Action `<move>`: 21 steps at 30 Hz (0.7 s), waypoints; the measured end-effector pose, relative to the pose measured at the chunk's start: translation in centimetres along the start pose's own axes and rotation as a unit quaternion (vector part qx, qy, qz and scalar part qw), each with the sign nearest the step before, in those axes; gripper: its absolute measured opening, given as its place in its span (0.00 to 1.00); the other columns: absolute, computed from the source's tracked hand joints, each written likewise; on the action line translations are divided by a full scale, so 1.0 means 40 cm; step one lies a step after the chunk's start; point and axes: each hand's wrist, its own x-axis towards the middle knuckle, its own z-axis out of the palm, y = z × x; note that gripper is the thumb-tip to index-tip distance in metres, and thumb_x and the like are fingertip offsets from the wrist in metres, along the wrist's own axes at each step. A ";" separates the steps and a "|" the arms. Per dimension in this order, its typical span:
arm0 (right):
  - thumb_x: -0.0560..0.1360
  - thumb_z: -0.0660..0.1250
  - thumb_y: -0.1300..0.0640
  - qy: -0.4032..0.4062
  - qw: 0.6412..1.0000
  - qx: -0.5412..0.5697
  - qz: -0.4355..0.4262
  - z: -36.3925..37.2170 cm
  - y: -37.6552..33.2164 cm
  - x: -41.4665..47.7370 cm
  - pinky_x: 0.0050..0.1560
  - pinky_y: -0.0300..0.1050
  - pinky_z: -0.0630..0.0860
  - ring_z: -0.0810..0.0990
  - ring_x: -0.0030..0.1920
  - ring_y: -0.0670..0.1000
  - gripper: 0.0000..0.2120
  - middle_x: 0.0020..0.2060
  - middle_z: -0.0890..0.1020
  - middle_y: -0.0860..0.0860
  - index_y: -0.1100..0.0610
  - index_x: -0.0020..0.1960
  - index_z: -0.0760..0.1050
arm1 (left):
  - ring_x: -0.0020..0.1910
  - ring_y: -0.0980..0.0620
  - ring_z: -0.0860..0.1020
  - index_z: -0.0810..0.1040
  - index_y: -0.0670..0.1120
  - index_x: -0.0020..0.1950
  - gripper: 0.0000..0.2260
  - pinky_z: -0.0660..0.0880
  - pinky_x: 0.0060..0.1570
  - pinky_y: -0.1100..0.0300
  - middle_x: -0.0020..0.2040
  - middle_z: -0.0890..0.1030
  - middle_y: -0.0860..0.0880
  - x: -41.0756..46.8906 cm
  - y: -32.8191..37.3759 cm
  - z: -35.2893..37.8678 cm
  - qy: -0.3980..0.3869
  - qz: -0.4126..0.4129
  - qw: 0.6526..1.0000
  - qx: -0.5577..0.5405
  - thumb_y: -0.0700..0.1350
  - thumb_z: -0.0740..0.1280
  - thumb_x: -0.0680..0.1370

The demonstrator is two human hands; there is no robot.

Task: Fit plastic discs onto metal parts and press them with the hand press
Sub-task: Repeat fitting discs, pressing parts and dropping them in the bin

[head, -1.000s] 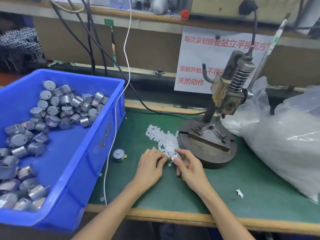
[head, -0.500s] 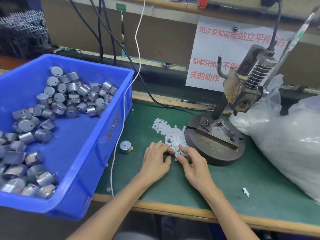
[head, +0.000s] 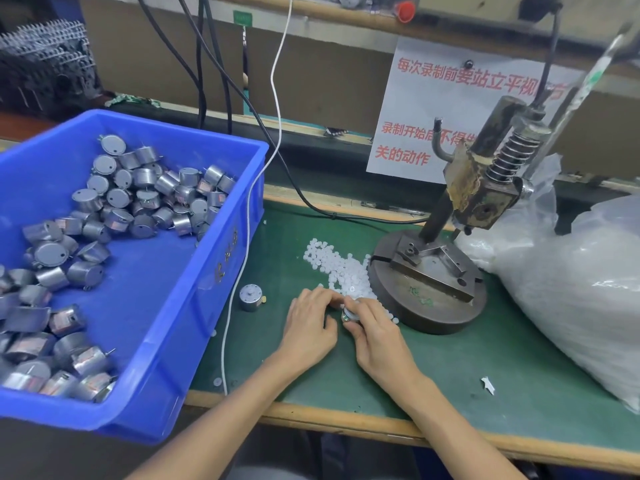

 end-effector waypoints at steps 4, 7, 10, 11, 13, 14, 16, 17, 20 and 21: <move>0.75 0.65 0.65 0.001 0.996 0.078 0.043 -0.005 0.007 0.000 0.47 0.42 0.74 0.79 0.46 0.51 0.14 0.48 0.78 0.52 0.60 0.61 0.75 | 0.53 0.53 0.73 0.73 0.44 0.61 0.23 0.68 0.59 0.59 0.55 0.75 0.52 -0.017 0.021 -0.007 0.018 0.059 0.997 -0.040 0.30 0.62 0.67; 0.77 0.65 0.58 0.003 0.972 0.185 0.147 -0.022 0.001 -0.001 0.40 0.40 0.73 0.77 0.35 0.44 0.08 0.36 0.80 0.46 0.47 0.53 0.71 | 0.59 0.52 0.72 0.73 0.42 0.64 0.25 0.67 0.62 0.64 0.60 0.76 0.49 -0.028 0.033 -0.005 0.008 0.190 0.982 -0.001 0.33 0.64 0.67; 0.77 0.64 0.56 0.011 0.930 0.279 0.239 -0.033 0.002 -0.003 0.34 0.35 0.71 0.78 0.31 0.42 0.05 0.34 0.83 0.46 0.50 0.47 0.68 | 0.53 0.57 0.74 0.74 0.48 0.65 0.25 0.69 0.57 0.67 0.56 0.77 0.51 -0.035 0.040 0.007 -0.017 0.188 0.979 -0.073 0.34 0.67 0.70; 0.78 0.63 0.55 0.015 0.921 0.296 0.251 -0.040 0.002 -0.005 0.32 0.34 0.69 0.77 0.29 0.42 0.04 0.33 0.83 0.46 0.51 0.47 0.68 | 0.48 0.60 0.74 0.74 0.51 0.65 0.25 0.71 0.53 0.69 0.53 0.77 0.52 -0.035 0.050 0.013 -0.020 0.163 0.981 -0.105 0.34 0.69 0.71; 0.79 0.61 0.48 0.041 0.902 0.340 0.264 -0.059 0.007 -0.012 0.28 0.37 0.66 0.72 0.26 0.45 0.08 0.29 0.80 0.47 0.53 0.47 0.69 | 0.39 0.59 0.74 0.77 0.53 0.62 0.22 0.71 0.44 0.71 0.46 0.77 0.52 -0.020 0.081 0.028 -0.002 0.106 0.984 -0.146 0.37 0.72 0.71; 0.78 0.59 0.47 0.063 0.892 0.357 0.269 -0.073 0.014 -0.014 0.26 0.38 0.65 0.69 0.24 0.46 0.11 0.27 0.77 0.47 0.54 0.48 0.70 | 0.37 0.59 0.74 0.78 0.53 0.60 0.20 0.70 0.42 0.72 0.44 0.77 0.53 -0.005 0.104 0.038 0.012 0.078 0.984 -0.158 0.38 0.73 0.70; 0.80 0.58 0.51 0.112 0.881 0.364 0.280 -0.113 0.030 -0.011 0.22 0.38 0.64 0.67 0.23 0.47 0.08 0.24 0.73 0.47 0.54 0.52 0.72 | 0.36 0.60 0.77 0.80 0.53 0.56 0.17 0.72 0.40 0.71 0.43 0.80 0.53 0.038 0.161 0.061 0.018 0.014 0.980 -0.196 0.39 0.73 0.70; 0.81 0.59 0.56 0.134 0.878 0.355 0.292 -0.138 0.043 -0.005 0.22 0.37 0.64 0.67 0.22 0.47 0.05 0.23 0.74 0.46 0.54 0.53 0.73 | 0.37 0.60 0.78 0.80 0.52 0.56 0.16 0.73 0.39 0.70 0.45 0.81 0.51 0.064 0.192 0.074 -0.005 -0.019 0.972 -0.234 0.39 0.73 0.70; 0.78 0.62 0.60 0.172 0.879 0.279 0.347 -0.211 0.101 0.031 0.23 0.36 0.66 0.69 0.21 0.44 0.05 0.21 0.74 0.45 0.54 0.49 0.75 | 0.41 0.57 0.81 0.79 0.49 0.58 0.17 0.72 0.33 0.72 0.51 0.80 0.50 0.140 0.268 0.115 -0.072 -0.054 0.963 -0.252 0.40 0.73 0.70; 0.78 0.61 0.59 0.166 0.883 0.248 0.361 -0.229 0.120 0.044 0.26 0.37 0.68 0.70 0.23 0.44 0.06 0.22 0.75 0.44 0.55 0.49 0.77 | 0.40 0.57 0.79 0.79 0.48 0.56 0.15 0.70 0.33 0.73 0.50 0.79 0.50 0.160 0.283 0.129 -0.069 -0.039 0.974 -0.210 0.42 0.73 0.71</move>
